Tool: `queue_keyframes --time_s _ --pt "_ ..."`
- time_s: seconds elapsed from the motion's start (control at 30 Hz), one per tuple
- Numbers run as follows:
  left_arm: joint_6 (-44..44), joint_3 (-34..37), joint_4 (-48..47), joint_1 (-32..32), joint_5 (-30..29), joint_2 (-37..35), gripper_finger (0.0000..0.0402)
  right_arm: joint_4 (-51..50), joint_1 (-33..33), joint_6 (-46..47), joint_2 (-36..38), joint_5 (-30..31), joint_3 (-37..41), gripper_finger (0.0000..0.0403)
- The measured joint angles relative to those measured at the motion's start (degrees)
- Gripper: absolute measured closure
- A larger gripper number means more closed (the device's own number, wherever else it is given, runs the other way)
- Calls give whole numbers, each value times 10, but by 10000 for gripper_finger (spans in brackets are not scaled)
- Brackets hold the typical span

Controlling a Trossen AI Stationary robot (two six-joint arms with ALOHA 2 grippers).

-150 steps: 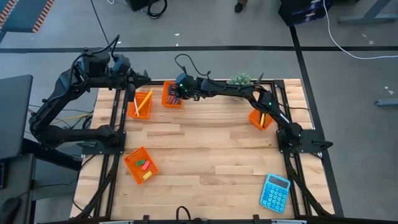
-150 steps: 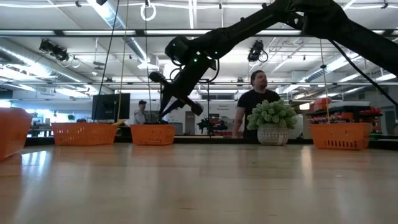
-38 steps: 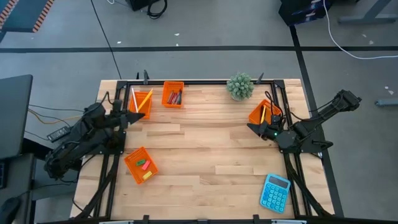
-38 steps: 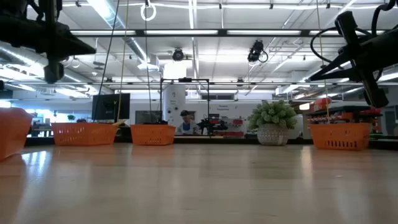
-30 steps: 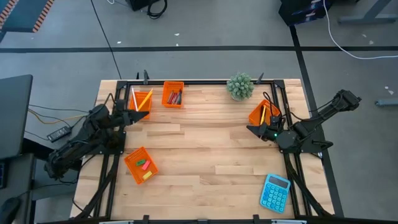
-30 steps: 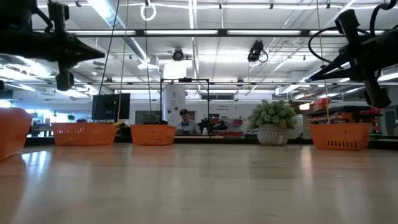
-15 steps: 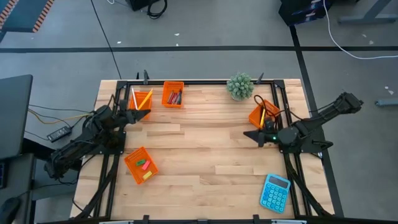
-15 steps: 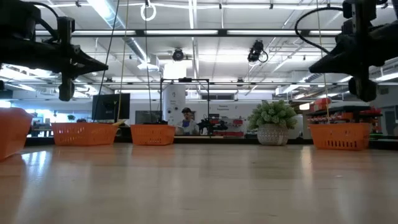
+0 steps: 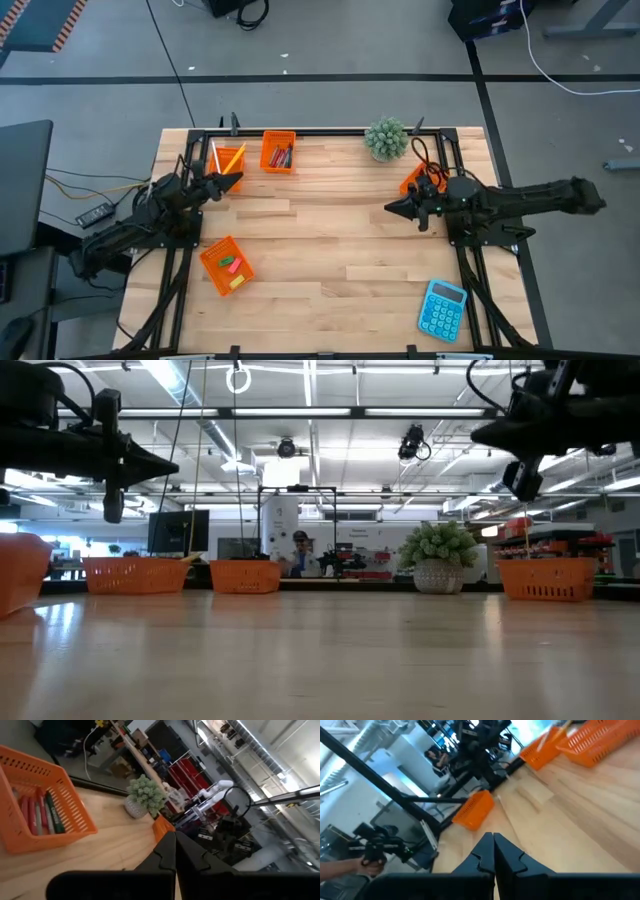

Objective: Sort crayons/erasers/pens/pencils in bins
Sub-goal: Return to Home Position

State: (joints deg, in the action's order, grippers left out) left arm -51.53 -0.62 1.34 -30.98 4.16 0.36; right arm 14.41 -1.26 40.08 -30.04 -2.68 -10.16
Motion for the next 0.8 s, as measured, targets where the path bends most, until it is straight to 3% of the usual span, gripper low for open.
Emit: queue_keyframes --time_s 0.1,0.2,0.33,0.43,0.8 --pt "8 1 -2 41 -46 0 396 44 -36 14 -1 -44 35 397" --pt "10 1 1 89 -73 0 390 217 -49 48 -1 -33 94 397" --pt "32 1 7 148 -156 4 394 222 -51 37 -7 -12 92 397" --pt "47 1 12 167 -183 8 397 213 -45 43 -16 -19 98 397" --pt "29 2 3 189 -73 11 390 178 -27 -34 -16 -34 98 397"
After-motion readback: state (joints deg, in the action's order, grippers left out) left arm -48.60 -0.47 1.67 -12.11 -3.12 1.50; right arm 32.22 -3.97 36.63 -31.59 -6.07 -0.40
